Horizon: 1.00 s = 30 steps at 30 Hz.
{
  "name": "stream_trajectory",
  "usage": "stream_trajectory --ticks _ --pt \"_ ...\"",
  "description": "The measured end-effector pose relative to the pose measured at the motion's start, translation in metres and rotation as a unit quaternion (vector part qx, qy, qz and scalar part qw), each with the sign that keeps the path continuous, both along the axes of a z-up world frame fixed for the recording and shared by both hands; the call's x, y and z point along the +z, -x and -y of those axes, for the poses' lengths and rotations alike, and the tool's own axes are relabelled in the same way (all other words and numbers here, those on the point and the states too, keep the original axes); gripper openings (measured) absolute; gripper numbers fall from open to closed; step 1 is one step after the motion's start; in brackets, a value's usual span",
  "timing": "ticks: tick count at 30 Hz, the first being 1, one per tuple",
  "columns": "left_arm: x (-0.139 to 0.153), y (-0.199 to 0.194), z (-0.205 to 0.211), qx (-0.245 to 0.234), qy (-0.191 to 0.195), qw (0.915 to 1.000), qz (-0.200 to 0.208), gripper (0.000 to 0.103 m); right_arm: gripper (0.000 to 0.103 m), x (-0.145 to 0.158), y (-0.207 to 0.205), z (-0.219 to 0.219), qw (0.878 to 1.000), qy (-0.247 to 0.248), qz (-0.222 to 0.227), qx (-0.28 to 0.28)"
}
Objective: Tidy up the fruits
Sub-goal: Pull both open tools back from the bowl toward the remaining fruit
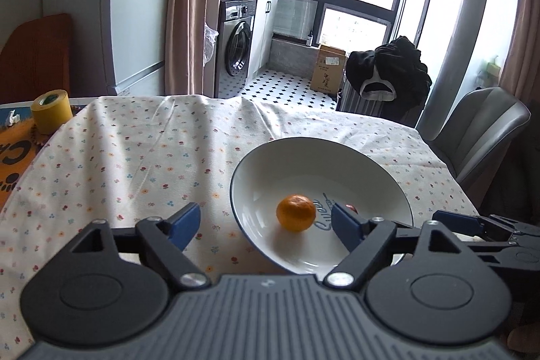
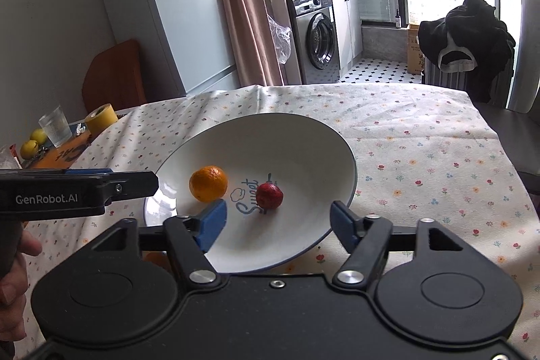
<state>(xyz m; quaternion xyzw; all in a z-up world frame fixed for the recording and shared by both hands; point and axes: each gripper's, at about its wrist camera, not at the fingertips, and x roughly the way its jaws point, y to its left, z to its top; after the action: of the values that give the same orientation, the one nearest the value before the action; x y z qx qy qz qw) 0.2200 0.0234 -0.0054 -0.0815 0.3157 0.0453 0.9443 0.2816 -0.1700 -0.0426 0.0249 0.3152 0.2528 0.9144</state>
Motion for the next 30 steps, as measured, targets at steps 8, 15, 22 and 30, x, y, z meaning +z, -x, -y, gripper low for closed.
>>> stream_trajectory --ticks 8,15,22,30 --pt "0.014 0.027 -0.009 0.029 0.012 0.9994 0.015 0.098 0.098 0.015 0.018 0.012 1.0 -0.02 0.02 -0.009" --pt "0.022 0.049 -0.009 0.026 0.019 0.9991 0.026 0.103 0.103 0.024 0.039 0.018 0.999 -0.019 0.041 -0.014" --pt "0.028 0.067 -0.009 0.024 0.017 0.9991 0.03 0.103 0.103 0.029 0.051 0.027 0.999 -0.03 0.035 -0.022" --pt "0.033 0.089 -0.016 0.024 0.019 0.999 0.032 0.103 0.103 0.032 0.065 0.035 0.999 -0.023 0.027 -0.015"
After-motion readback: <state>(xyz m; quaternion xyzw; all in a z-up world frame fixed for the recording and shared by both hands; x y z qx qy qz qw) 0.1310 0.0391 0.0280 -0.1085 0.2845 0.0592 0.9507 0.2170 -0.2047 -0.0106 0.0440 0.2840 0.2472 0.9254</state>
